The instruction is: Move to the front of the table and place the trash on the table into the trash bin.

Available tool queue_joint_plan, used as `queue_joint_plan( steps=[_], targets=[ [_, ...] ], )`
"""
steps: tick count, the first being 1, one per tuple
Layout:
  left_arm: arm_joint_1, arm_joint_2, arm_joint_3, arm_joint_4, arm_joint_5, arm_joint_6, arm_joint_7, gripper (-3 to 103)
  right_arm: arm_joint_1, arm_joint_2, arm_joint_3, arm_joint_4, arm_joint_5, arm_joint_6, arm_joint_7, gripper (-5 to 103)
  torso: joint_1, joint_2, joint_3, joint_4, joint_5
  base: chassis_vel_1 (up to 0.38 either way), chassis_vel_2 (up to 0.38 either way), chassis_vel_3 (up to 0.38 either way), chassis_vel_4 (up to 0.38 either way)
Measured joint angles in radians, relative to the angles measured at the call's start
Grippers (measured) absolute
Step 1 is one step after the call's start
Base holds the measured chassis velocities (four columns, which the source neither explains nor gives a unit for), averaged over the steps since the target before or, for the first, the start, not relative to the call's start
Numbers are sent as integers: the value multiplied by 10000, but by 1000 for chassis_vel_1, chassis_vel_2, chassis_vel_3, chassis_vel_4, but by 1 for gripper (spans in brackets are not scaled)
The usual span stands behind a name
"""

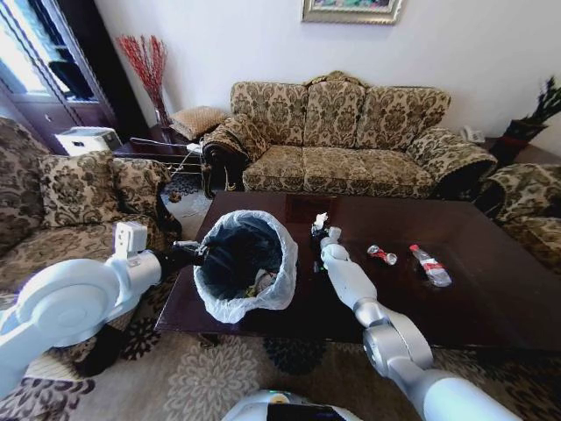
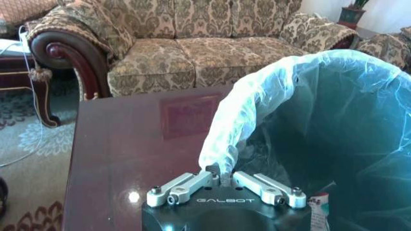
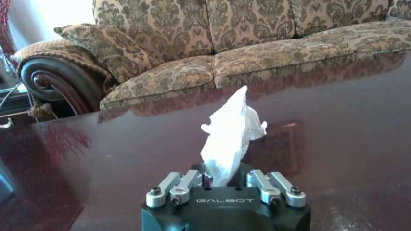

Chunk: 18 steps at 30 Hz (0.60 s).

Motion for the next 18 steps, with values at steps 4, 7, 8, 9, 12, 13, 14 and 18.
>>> queue_joint_plan(
  steps=[4,7,8,9,12,13,14,18],
  targets=[
    [-11,38,-31,-1,1,-2,0,0,-172,-42,-2,346,10,-13,13,18,0,0,0,0,1,0,0,0,0],
    [-12,63,-38,0,1,-3,-2,0,-397,-121,-9,801,24,-41,24,10,0,0,0,1,0,0,0,0,0],
    [-15,81,-42,6,1,-3,-3,0,-557,-176,-15,1095,26,-59,34,6,0,0,0,1,-1,0,0,0,0],
    [-15,81,-42,6,1,-3,-3,0,-557,-176,-15,1095,26,-59,34,6,0,0,0,1,-1,0,0,0,0],
    [-23,154,-51,70,1,-2,-11,0,-1168,-412,-58,2226,26,-193,72,1,0,0,0,0,0,0,0,0,0],
    [-23,154,-51,70,1,-2,-11,0,-1168,-412,-58,2226,26,-193,72,1,0,0,0,0,0,0,0,0,0],
    [-25,170,-52,94,1,-3,-11,0,-1353,-496,-79,2625,23,-230,97,1,0,0,0,-1,1,0,0,0,0],
    [-35,247,-52,228,1,-3,-13,0,-2369,-984,-175,5012,-38,-345,142,0,0,0,0,-2,1,0,0,0,0]
  ],
)
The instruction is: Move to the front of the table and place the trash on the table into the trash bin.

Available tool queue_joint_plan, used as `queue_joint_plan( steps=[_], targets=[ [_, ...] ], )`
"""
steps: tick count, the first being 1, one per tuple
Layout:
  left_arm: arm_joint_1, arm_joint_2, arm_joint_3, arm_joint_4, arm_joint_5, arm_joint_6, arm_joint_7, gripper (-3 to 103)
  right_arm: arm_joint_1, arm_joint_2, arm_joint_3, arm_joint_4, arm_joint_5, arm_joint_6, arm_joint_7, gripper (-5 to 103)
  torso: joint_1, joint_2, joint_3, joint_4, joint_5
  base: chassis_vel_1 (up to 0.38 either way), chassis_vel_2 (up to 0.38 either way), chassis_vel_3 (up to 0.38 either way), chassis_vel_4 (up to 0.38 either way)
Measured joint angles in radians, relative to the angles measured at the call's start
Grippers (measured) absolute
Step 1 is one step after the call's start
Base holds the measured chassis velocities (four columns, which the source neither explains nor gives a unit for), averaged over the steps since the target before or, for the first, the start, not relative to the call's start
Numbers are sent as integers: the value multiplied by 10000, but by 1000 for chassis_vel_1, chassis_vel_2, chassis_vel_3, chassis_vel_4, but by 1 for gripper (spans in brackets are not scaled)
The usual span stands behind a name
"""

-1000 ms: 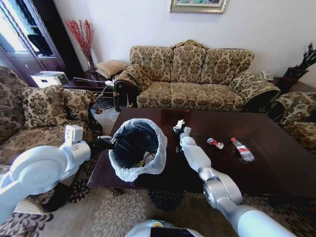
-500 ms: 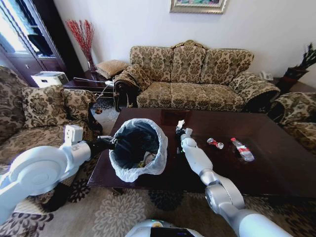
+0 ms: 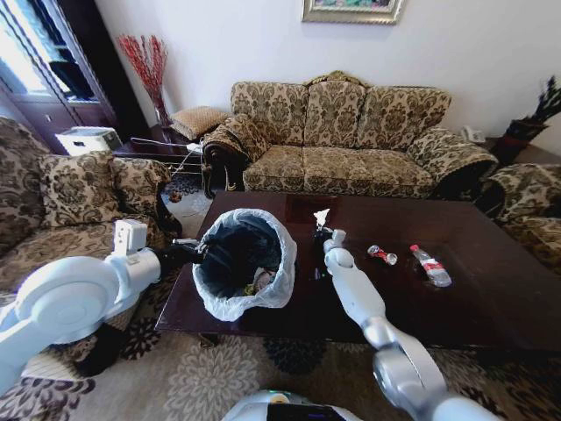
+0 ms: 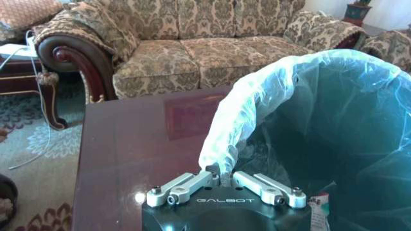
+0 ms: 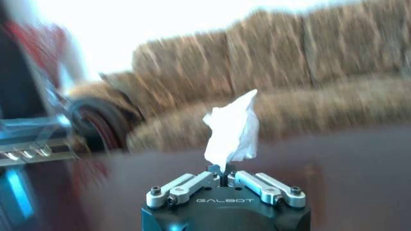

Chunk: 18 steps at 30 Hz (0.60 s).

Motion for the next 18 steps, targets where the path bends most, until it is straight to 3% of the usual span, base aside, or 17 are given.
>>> queue_joint_plan(
  steps=[3,4,7,11,15,18],
  targets=[
    [0,165,4,246,-43,16,-20,0,-1219,-624,-63,2889,54,-35,-159,0,-1,0,0,2,-3,0,0,0,0],
    [0,165,4,246,-43,16,-20,0,-1219,-624,-63,2889,54,-35,-159,0,-1,0,0,2,-3,0,0,0,0],
    [-65,738,15,799,-359,219,-114,0,-2775,-1579,-155,6631,373,388,-781,0,-1,0,0,-1,-2,0,0,0,0],
    [-72,1105,23,1139,-421,344,-113,0,-3346,-2077,-174,8399,941,355,-1169,0,-2,1,-1,-2,-3,0,0,0,0],
    [-74,2025,154,1881,-440,453,-79,0,-4159,-2872,-279,11678,2437,-523,-1777,0,-1,1,-1,2,-3,0,0,0,0],
    [-75,2409,217,2051,-406,457,-53,0,-4399,-3117,-493,12761,2932,-1031,-1962,0,-1,1,-1,0,-3,0,0,0,0]
  ],
)
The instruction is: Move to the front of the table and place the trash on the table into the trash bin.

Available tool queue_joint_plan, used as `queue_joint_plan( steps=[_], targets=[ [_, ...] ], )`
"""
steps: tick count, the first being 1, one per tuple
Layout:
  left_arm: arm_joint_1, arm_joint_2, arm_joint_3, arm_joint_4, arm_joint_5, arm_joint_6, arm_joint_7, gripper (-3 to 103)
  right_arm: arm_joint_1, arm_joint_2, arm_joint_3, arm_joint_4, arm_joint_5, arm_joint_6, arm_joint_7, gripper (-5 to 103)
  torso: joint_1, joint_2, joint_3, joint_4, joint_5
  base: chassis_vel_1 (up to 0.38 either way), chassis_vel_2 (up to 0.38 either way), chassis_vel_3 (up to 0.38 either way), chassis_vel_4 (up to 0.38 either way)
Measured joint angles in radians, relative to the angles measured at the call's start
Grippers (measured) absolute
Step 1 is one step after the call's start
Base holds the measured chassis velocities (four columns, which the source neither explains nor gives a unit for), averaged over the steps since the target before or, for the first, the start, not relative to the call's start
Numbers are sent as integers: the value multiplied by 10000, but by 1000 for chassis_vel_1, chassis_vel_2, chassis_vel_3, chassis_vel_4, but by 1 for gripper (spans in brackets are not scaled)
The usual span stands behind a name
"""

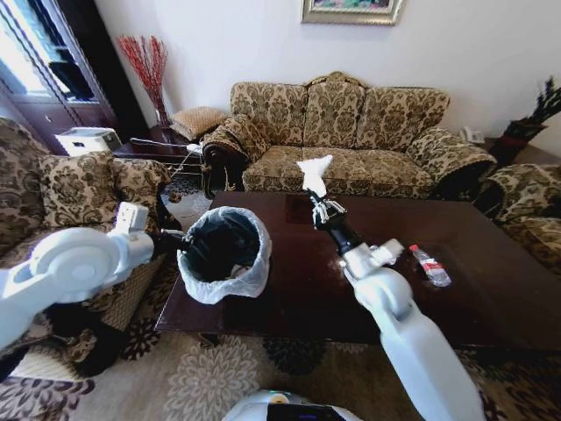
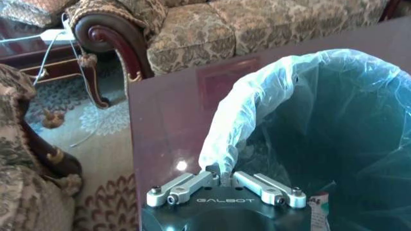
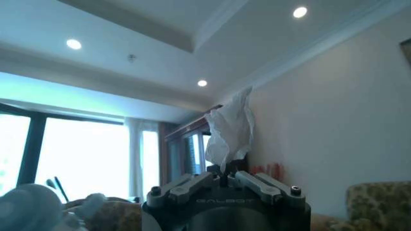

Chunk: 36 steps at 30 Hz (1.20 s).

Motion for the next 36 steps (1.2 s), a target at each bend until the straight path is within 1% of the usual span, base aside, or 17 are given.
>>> queue_joint_plan(
  steps=[6,9,11,13,14,17,20,21,23,27,28,29,30,31,33,35,36],
  targets=[
    [-65,330,-12,-103,-70,-15,6,0,-475,-354,-1127,995,142,-634,-26,0,0,0,1,2,1,0,0,0,0],
    [-226,331,-177,-658,-300,-36,-33,0,-931,-417,-1876,800,-621,-895,69,0,0,0,1,0,3,0,0,0,0],
    [-239,314,-196,-759,-330,-40,-51,0,-981,-414,-1973,739,-773,-922,94,0,0,0,0,-1,3,0,0,0,0],
    [-290,233,-258,-1161,-484,-45,-138,0,-1061,-357,-2328,510,-1369,-1036,194,10,0,0,1,0,3,0,0,0,0],
    [-290,233,-258,-1161,-484,-45,-138,0,-1061,-357,-2328,510,-1369,-1036,194,10,0,0,1,0,3,0,0,0,0],
    [-315,186,-290,-1494,-579,-86,-202,0,-1052,-271,-2589,334,-1876,-1061,219,27,1,0,1,2,-1,0,0,0,0],
    [-315,178,-291,-1526,-587,-111,-215,0,-1048,-246,-2634,312,-1962,-1061,210,32,1,0,1,2,0,0,0,0,0],
    [-316,162,-293,-1522,-587,-129,-216,0,-1058,-244,-2639,313,-1981,-1053,190,42,1,0,1,1,1,0,0,0,0],
    [-316,137,-295,-1504,-587,-139,-216,0,-1081,-247,-2625,324,-1994,-1012,151,42,1,0,1,1,1,0,0,0,0],
    [-303,-71,-295,-1159,-493,-144,-217,0,-1356,-163,-1988,529,-2147,-179,147,65,1,0,1,2,-1,0,0,0,0],
    [-303,-71,-295,-1159,-493,-144,-217,0,-1356,-163,-1988,529,-2147,-179,147,65,1,0,1,2,-1,0,0,0,0],
    [-300,-141,-296,-1034,-445,-143,-217,0,-1507,-69,-1706,577,-2200,85,485,65,1,0,1,2,0,0,0,0,0],
    [-300,-201,-303,-937,-410,-144,-222,0,-1686,0,-1479,594,-2215,318,790,70,1,0,1,3,0,0,0,0,0],
    [-304,-364,-337,-795,-355,-151,-228,0,-2281,194,-732,395,-2234,809,1438,81,2,0,1,1,-3,0,0,0,0],
    [-308,-434,-353,-776,-346,-157,-225,0,-2508,272,-450,226,-2240,967,1628,81,2,0,1,3,-1,0,0,0,0],
    [-316,-647,-372,-778,-307,-183,-213,0,-3459,575,796,-608,-2053,1250,2125,91,1,-1,1,0,4,0,0,0,0],
    [-316,-647,-372,-778,-307,-183,-213,0,-3459,575,796,-608,-2053,1250,2125,91,1,-1,1,0,4,0,0,0,0]
  ],
)
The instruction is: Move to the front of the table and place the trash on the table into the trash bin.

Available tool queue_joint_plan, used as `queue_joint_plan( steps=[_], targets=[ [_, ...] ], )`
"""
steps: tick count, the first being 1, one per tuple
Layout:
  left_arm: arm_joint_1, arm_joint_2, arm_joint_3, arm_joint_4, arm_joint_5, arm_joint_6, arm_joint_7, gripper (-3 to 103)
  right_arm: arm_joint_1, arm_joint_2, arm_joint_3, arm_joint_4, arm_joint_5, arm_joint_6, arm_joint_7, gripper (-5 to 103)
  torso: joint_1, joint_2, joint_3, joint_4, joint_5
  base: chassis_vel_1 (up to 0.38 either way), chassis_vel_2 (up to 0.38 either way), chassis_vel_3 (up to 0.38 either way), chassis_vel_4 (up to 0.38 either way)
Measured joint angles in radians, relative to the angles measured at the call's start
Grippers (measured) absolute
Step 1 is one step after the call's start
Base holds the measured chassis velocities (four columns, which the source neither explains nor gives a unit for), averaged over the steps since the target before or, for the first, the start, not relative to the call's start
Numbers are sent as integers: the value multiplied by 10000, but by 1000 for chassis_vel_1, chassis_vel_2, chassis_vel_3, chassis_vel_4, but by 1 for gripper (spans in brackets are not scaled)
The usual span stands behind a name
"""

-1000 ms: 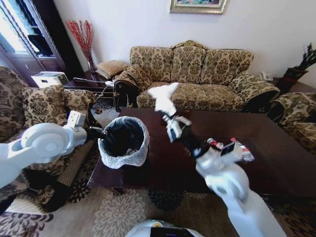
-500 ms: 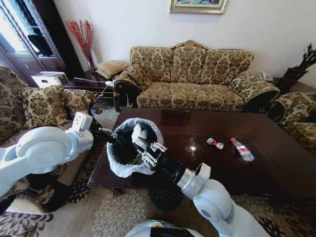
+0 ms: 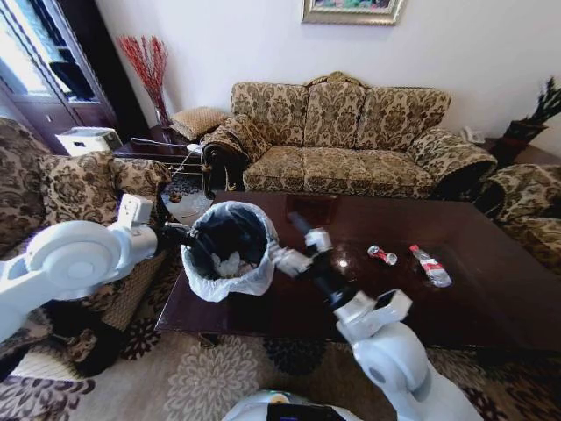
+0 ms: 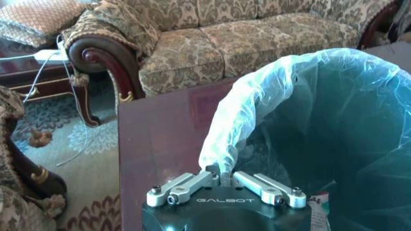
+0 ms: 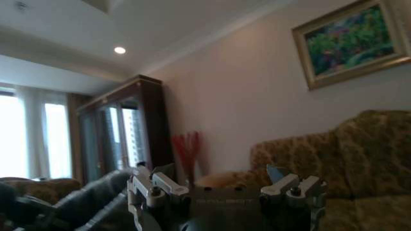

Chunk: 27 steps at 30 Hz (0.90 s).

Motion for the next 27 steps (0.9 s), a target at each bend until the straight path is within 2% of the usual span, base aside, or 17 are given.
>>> queue_joint_plan(
  steps=[2,11,24,25,27],
  targets=[
    [38,-112,29,-70,107,-24,32,0,-557,90,775,-436,470,17,193,99,0,0,0,-4,0,0,0,0,0],
    [84,-383,83,-313,226,-76,53,0,-611,313,1708,-1284,1098,-57,360,100,0,0,0,4,-4,-22,-21,26,18],
    [156,-750,73,-482,359,-58,68,0,-101,523,1894,-2343,930,-169,779,100,1,0,1,-2,-1,-204,-193,204,192],
    [156,-767,75,-493,374,-58,79,0,15,578,1889,-2644,775,-84,872,100,1,0,0,-3,-7,-305,-275,283,267],
    [158,-808,108,-548,451,-59,138,0,556,782,1876,-3818,375,104,1184,100,2,-1,1,-3,7,-197,-213,223,244]
  ],
)
